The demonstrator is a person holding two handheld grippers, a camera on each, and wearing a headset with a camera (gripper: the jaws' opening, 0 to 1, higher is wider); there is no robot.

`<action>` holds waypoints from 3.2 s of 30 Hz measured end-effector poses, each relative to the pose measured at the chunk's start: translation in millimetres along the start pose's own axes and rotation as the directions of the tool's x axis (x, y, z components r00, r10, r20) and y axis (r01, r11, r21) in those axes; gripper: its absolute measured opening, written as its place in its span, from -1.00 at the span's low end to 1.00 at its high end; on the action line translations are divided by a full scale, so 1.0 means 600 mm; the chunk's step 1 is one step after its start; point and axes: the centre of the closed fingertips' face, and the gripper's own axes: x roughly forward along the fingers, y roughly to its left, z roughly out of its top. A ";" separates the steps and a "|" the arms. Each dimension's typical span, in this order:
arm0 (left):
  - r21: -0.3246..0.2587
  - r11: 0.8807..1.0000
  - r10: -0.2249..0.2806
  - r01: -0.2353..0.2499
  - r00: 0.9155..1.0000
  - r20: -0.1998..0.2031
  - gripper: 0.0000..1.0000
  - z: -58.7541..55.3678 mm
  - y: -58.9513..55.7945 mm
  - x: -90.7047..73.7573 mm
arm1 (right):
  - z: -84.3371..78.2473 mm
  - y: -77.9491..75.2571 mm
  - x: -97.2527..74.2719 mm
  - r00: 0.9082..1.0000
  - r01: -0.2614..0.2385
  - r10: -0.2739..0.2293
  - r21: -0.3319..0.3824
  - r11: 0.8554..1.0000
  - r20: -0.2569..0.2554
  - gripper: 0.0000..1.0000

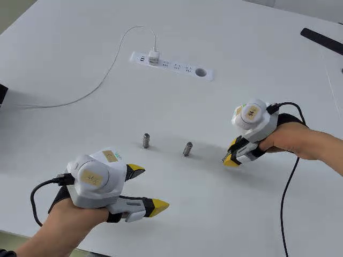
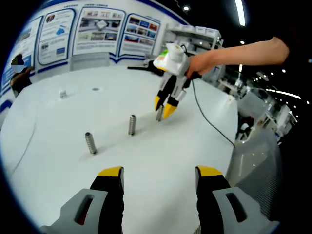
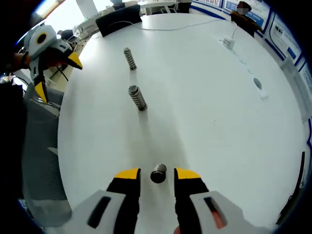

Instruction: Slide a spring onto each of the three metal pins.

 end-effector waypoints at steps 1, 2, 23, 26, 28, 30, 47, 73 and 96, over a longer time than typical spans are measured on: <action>0.001 1.000 0.002 -0.002 1.000 0.001 0.21 0.001 0.001 0.000 | -0.002 0.000 -0.001 1.000 0.002 -0.002 0.002 1.000 0.001 -0.42; 0.003 1.000 0.004 -0.004 1.000 0.002 0.21 0.001 0.001 -0.001 | -0.005 0.001 -0.003 1.000 0.005 -0.005 0.007 1.000 0.000 -0.41; -0.008 0.999 0.037 -0.036 0.999 0.016 0.26 0.010 0.028 -0.013 | -0.045 0.013 -0.056 0.984 0.109 -0.137 0.227 0.968 0.114 -0.05; -0.015 0.999 0.044 -0.043 0.999 0.021 0.26 0.012 0.035 -0.014 | -0.040 0.015 -0.061 0.974 0.110 -0.161 0.289 0.951 0.159 -0.04; -0.020 0.999 0.049 -0.048 0.999 0.023 0.26 0.014 0.037 -0.015 | -0.035 0.021 -0.064 0.966 0.072 -0.157 0.365 0.928 0.208 -0.03; -0.022 0.998 0.051 -0.050 0.998 0.027 0.26 0.016 0.037 -0.016 | -0.034 0.020 -0.069 0.953 0.069 -0.179 0.403 0.912 0.243 0.00; -0.028 0.997 0.073 -0.073 0.997 0.024 0.26 0.013 0.050 -0.029 | -0.066 0.056 -0.092 0.874 0.059 -0.324 0.584 0.810 0.361 0.21; -0.043 0.990 0.136 -0.134 0.990 0.042 0.41 0.021 0.090 -0.063 | -0.031 0.137 -0.097 0.773 -0.006 -0.398 0.633 0.774 0.494 0.55; -0.051 0.984 0.175 -0.173 0.984 0.033 0.55 0.008 0.105 -0.070 | -0.020 0.171 -0.082 0.766 -0.025 -0.385 0.623 0.782 0.514 0.73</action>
